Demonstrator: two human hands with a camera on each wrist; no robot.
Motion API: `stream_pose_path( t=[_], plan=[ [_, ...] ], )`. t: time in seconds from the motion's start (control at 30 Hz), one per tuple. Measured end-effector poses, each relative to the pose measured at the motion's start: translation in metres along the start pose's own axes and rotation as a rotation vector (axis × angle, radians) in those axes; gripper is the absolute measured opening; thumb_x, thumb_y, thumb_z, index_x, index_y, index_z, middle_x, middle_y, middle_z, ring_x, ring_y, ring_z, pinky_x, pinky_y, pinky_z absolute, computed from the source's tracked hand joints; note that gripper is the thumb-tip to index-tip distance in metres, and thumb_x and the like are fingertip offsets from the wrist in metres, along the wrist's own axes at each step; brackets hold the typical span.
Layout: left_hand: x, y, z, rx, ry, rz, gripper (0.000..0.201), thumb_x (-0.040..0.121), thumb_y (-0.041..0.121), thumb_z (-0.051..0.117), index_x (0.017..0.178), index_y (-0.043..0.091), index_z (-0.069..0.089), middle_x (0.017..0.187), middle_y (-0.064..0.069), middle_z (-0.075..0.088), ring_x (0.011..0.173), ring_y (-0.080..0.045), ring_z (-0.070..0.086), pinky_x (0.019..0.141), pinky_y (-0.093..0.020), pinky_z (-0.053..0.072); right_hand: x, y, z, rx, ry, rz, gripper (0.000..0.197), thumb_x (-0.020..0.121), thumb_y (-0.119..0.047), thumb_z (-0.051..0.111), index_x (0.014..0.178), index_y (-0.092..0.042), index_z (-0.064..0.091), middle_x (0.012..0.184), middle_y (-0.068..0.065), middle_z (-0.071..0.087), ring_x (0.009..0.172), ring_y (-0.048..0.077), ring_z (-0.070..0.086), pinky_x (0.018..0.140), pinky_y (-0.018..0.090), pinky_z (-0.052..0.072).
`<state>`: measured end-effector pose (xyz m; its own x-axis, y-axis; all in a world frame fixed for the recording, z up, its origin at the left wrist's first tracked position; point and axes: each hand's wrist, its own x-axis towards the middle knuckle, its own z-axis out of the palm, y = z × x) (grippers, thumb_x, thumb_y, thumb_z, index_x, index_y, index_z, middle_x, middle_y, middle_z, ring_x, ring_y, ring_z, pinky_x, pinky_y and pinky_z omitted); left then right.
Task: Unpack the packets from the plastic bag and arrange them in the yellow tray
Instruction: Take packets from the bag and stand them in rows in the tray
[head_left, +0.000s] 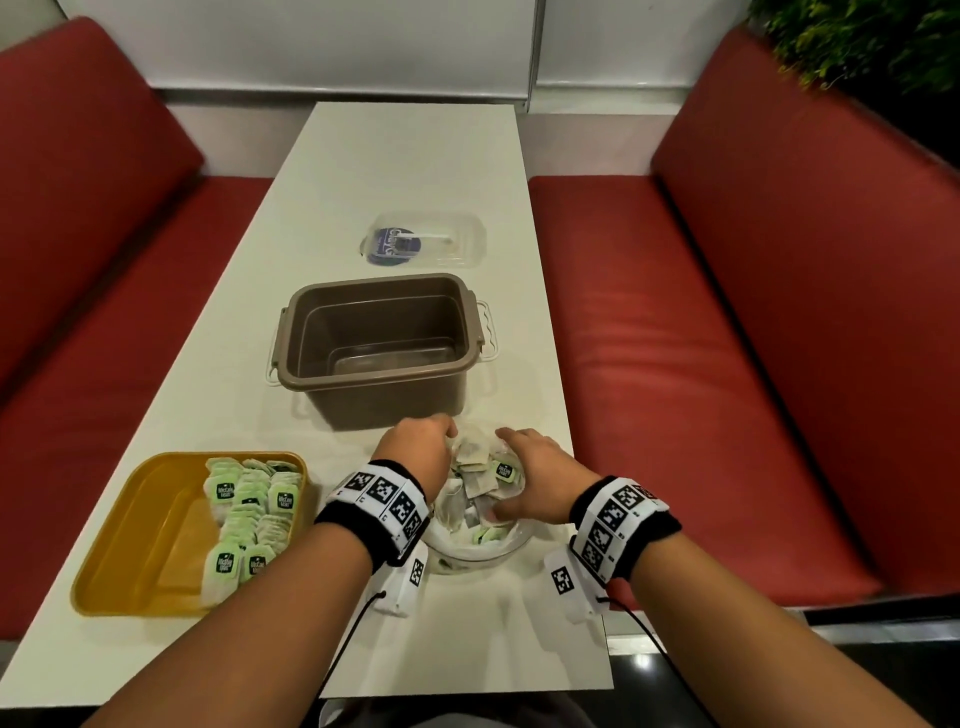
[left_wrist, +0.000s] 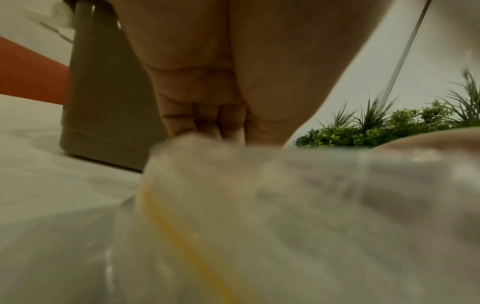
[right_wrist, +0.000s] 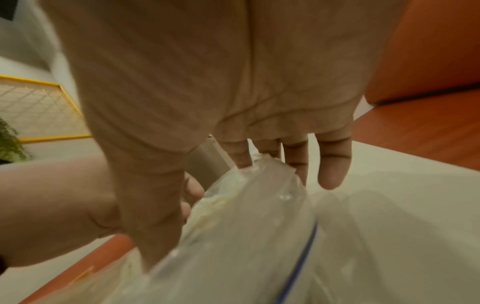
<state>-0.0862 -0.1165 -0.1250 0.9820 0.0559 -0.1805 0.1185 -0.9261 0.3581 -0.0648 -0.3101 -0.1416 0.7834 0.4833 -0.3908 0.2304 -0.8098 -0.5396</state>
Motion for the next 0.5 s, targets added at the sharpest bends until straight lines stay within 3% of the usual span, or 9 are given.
stream_pose_path(
  t=[0.07, 0.17, 0.33, 0.5],
  plan=[
    [0.001, -0.003, -0.001, 0.000, -0.001, 0.000, 0.027, 0.087, 0.010, 0.050, 0.100, 0.032, 0.060, 0.081, 0.001, 0.068, 0.080, -0.023, 0.066, 0.075, -0.036, 0.056, 0.000, -0.001, -0.001, 0.011, 0.037, -0.007, 0.101, 0.071, -0.048, 0.081, 0.153, -0.020, 0.028, 0.149, 0.006, 0.039, 0.138, 0.026, 0.034, 0.114, 0.037, 0.033],
    [0.000, -0.007, -0.004, -0.040, 0.020, 0.011, 0.022, 0.087, 0.014, 0.053, 0.100, 0.032, 0.056, 0.079, 0.003, 0.067, 0.077, -0.021, 0.064, 0.074, -0.035, 0.056, 0.000, -0.002, -0.004, 0.008, 0.090, -0.034, 0.085, 0.077, -0.044, 0.077, 0.149, -0.022, 0.036, 0.147, 0.006, 0.042, 0.137, 0.026, 0.036, 0.113, 0.036, 0.033],
    [0.002, -0.004, 0.000, -0.032, -0.021, -0.008, 0.025, 0.087, 0.035, 0.064, 0.108, 0.027, 0.053, 0.090, 0.002, 0.069, 0.087, -0.022, 0.065, 0.082, -0.036, 0.055, 0.000, -0.009, -0.006, 0.016, 0.091, -0.052, 0.083, 0.080, -0.029, 0.076, 0.150, -0.013, 0.035, 0.145, 0.009, 0.044, 0.135, 0.025, 0.042, 0.112, 0.034, 0.035],
    [0.004, 0.001, -0.003, -0.010, 0.009, -0.035, 0.022, 0.089, 0.023, 0.060, 0.108, 0.027, 0.050, 0.093, 0.000, 0.068, 0.089, -0.024, 0.064, 0.077, -0.036, 0.054, -0.001, -0.012, -0.008, -0.011, 0.059, -0.041, 0.078, 0.085, -0.028, 0.070, 0.151, -0.010, 0.033, 0.151, 0.010, 0.040, 0.138, 0.025, 0.040, 0.114, 0.032, 0.033]
  ],
)
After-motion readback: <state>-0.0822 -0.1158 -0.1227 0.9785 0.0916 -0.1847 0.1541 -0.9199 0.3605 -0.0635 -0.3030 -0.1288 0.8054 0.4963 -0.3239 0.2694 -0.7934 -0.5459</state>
